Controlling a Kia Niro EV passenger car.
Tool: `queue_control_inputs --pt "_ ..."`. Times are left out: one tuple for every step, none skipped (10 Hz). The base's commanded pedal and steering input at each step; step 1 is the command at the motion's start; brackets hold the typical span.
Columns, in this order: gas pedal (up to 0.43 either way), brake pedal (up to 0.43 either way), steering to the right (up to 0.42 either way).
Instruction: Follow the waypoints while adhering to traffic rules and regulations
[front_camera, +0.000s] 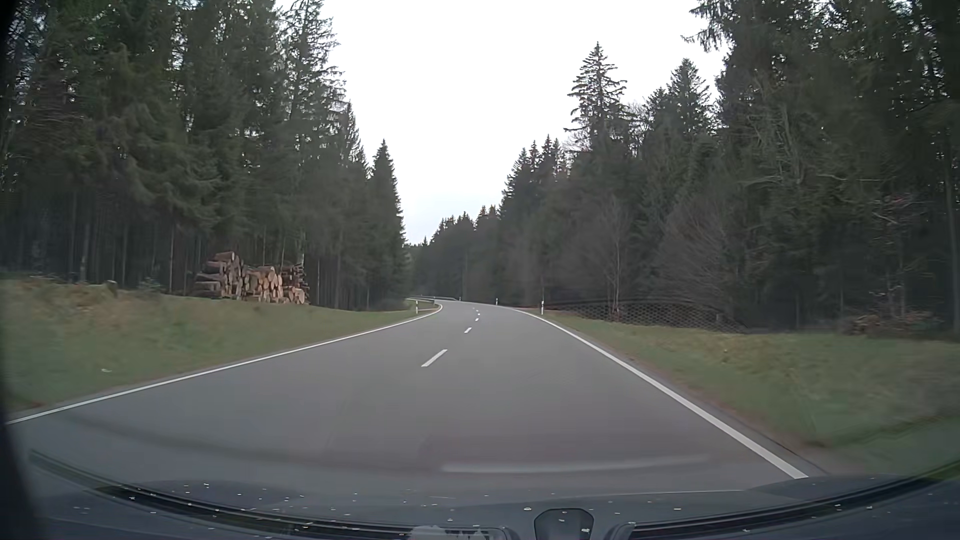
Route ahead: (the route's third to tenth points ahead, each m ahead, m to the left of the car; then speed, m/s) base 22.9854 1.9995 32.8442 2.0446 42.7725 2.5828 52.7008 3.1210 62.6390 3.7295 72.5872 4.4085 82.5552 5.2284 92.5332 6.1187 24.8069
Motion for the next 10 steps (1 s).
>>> queue_control_inputs --pt "0.22 0.0 -0.007" --pt "0.22 0.0 -0.007" --pt "0.22 0.0 -0.007" --pt "0.22 0.0 -0.007" --pt "0.22 0.0 -0.007" --pt "0.22 0.0 -0.007" --pt "0.22 0.0 -0.007" --pt "0.22 0.0 -0.007" --pt "0.209 0.0 -0.007" --pt "0.209 0.0 -0.007"
